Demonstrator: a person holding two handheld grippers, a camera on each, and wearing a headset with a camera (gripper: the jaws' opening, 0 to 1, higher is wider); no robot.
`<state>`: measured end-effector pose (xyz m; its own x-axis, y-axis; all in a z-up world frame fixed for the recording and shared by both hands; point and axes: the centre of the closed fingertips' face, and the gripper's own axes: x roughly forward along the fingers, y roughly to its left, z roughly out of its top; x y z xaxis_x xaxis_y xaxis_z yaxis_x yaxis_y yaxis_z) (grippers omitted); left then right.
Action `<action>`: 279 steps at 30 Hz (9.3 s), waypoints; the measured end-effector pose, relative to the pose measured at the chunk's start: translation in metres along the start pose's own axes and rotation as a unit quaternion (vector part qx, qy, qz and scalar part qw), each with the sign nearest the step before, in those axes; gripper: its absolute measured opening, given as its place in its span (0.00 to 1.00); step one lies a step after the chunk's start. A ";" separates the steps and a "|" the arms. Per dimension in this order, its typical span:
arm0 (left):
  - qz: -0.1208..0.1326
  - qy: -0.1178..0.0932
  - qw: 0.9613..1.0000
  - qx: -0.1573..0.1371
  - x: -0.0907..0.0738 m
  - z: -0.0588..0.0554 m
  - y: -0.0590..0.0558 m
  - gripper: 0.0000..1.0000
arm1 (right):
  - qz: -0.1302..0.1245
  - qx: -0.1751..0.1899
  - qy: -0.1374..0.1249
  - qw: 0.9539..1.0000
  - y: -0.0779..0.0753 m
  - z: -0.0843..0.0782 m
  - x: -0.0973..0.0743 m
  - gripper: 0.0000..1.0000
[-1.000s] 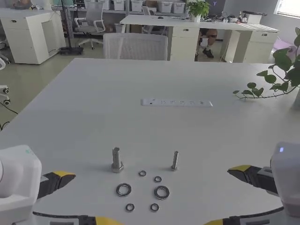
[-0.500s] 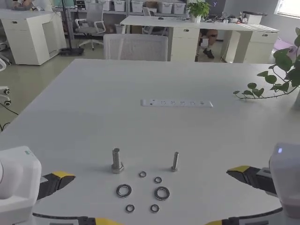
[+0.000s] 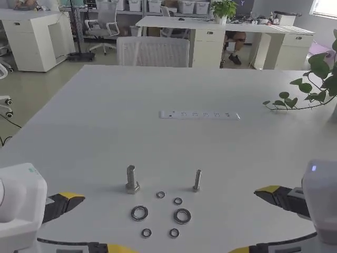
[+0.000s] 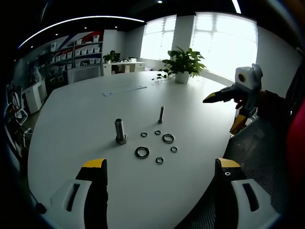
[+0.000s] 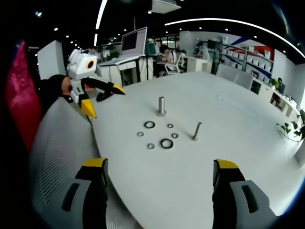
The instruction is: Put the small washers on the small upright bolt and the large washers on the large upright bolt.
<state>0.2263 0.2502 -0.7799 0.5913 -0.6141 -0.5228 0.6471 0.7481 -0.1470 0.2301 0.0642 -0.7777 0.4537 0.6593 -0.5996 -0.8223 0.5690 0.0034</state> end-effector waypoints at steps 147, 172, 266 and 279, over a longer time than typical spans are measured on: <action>-0.018 0.026 0.999 -0.010 0.007 -0.018 -0.002 0.90 | 0.152 -0.213 0.276 0.925 -0.010 -0.018 0.141 0.26; -0.018 0.023 1.000 -0.011 0.008 -0.016 -0.002 0.88 | 0.157 -0.229 0.300 0.913 -0.009 -0.018 0.142 0.24; -0.020 0.020 0.999 -0.024 0.002 -0.023 -0.007 0.88 | 0.188 -0.338 0.280 0.879 0.008 0.110 0.199 0.23; -0.022 0.021 0.999 -0.026 0.003 -0.023 -0.008 0.88 | 0.194 -0.334 0.289 0.876 0.010 0.103 0.206 0.23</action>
<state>0.2120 0.2477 -0.7996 0.5417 -0.6355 -0.5502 0.6447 0.7341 -0.2133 0.3509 0.2561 -0.8191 0.0047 0.2702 -0.9628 -0.9810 -0.1855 -0.0569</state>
